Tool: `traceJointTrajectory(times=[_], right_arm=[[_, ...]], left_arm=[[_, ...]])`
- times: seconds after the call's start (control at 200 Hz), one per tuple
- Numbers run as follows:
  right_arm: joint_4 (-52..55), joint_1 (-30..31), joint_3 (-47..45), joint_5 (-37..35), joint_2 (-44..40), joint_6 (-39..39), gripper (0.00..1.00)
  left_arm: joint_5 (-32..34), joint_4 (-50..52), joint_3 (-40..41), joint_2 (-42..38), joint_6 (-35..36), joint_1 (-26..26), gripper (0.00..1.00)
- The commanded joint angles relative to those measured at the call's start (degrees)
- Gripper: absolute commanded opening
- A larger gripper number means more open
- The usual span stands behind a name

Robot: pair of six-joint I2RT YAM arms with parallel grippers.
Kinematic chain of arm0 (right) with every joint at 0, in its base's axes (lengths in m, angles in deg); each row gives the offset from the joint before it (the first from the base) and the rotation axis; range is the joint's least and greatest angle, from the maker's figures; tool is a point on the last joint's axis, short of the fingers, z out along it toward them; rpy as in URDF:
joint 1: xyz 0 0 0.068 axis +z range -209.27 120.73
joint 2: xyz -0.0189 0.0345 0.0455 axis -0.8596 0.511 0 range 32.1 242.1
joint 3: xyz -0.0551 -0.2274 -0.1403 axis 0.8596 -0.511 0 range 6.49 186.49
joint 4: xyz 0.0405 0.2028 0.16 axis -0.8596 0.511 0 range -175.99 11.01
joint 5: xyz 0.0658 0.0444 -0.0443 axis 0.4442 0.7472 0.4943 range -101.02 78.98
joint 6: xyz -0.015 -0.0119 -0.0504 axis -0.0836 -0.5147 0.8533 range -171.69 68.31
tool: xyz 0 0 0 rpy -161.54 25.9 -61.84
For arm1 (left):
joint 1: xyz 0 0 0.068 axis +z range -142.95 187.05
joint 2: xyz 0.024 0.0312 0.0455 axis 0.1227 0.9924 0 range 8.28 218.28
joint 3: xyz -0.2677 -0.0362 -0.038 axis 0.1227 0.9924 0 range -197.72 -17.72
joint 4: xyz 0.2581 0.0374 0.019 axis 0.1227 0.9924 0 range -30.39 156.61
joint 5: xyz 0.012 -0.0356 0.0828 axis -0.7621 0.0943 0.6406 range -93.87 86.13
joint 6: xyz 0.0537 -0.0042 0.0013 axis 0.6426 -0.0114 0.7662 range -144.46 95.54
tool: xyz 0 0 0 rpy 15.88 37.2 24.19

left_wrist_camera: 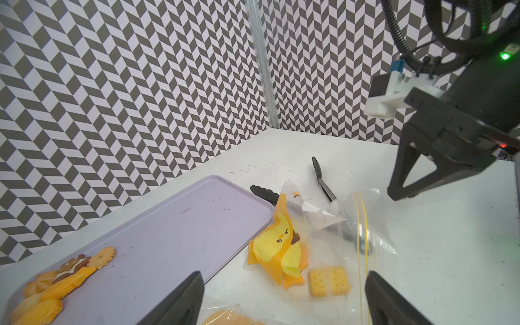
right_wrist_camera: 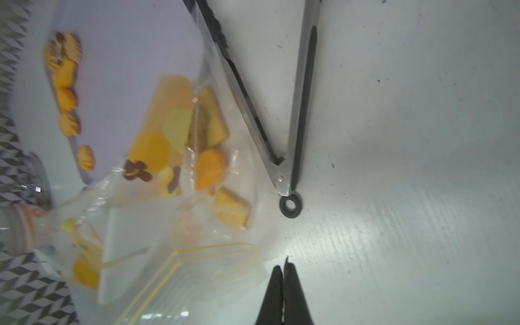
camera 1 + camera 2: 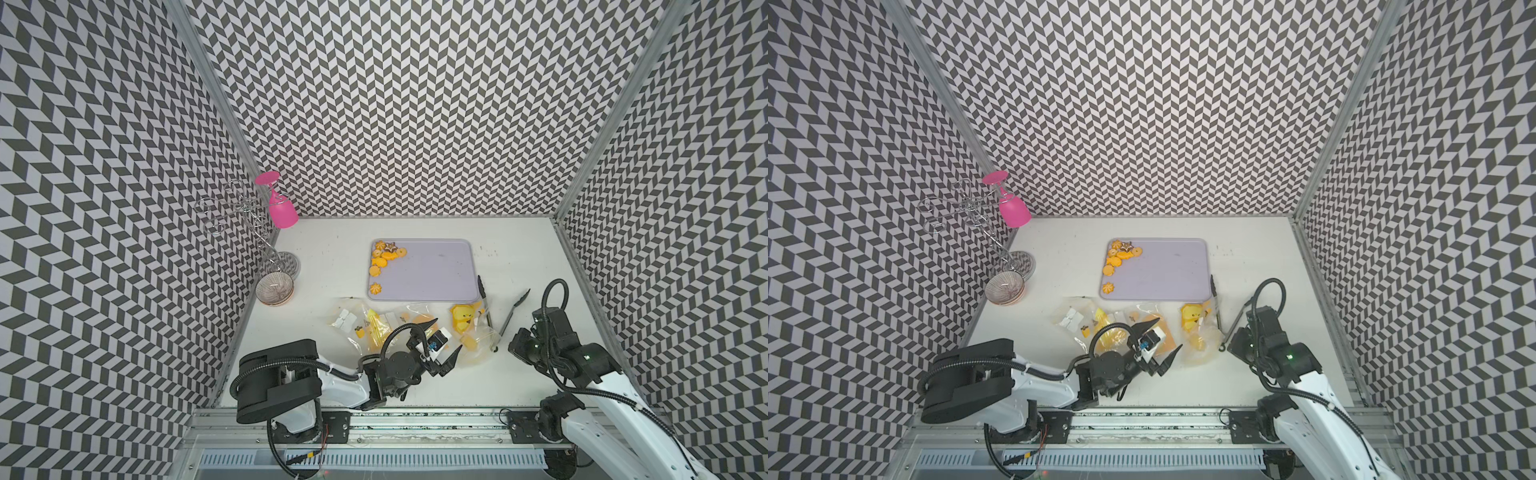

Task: Put the cookies into a resealable bag to prevent moisture
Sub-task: Close the ziploc bag at the center of the board.

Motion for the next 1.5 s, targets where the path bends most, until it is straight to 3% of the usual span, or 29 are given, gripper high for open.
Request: traceJointTrajectory(times=[0.0, 0.29, 0.36, 0.546, 0.896, 1.036, 1.116, 1.497], right_arm=[[-1.39, 0.28, -0.62, 1.71, 0.4, 0.22, 0.0], [-7.06, 0.41, -5.12, 4.36, -3.92, 1.48, 0.0], [-10.62, 0.43, -7.18, 7.51, -6.16, 1.62, 0.13], [-13.74, 0.5, -9.81, 11.17, -10.36, 2.06, 0.32], [-13.14, 0.65, -9.09, 16.3, -8.65, 5.91, 0.35], [-10.43, 0.85, -7.57, 16.59, -7.98, 8.41, 0.46], [-11.01, 0.92, -7.9, 15.37, -7.58, 8.15, 0.47], [-40.26, 3.95, -19.23, 8.24, -9.72, 3.69, 0.46]], left_arm=[[1.27, -0.05, 0.0, -0.81, -1.45, 0.52, 0.89], [1.12, 0.14, 0.64, -1.41, -2.25, 1.11, 0.88], [0.77, 0.13, 0.74, -1.54, -2.51, 1.42, 0.88], [0.39, 0.74, 0.53, -1.96, -2.74, 1.82, 0.88], [-0.18, 0.91, 0.14, -1.35, -3.14, 2.16, 0.88], [-0.44, 0.48, 0.3, -1.32, -3.22, 2.6, 0.88], [-0.64, 0.15, 0.28, -1.22, -3.4, 2.93, 0.88], [-1.16, 0.27, 0.8, -1.97, -4.3, 3.79, 0.88]])
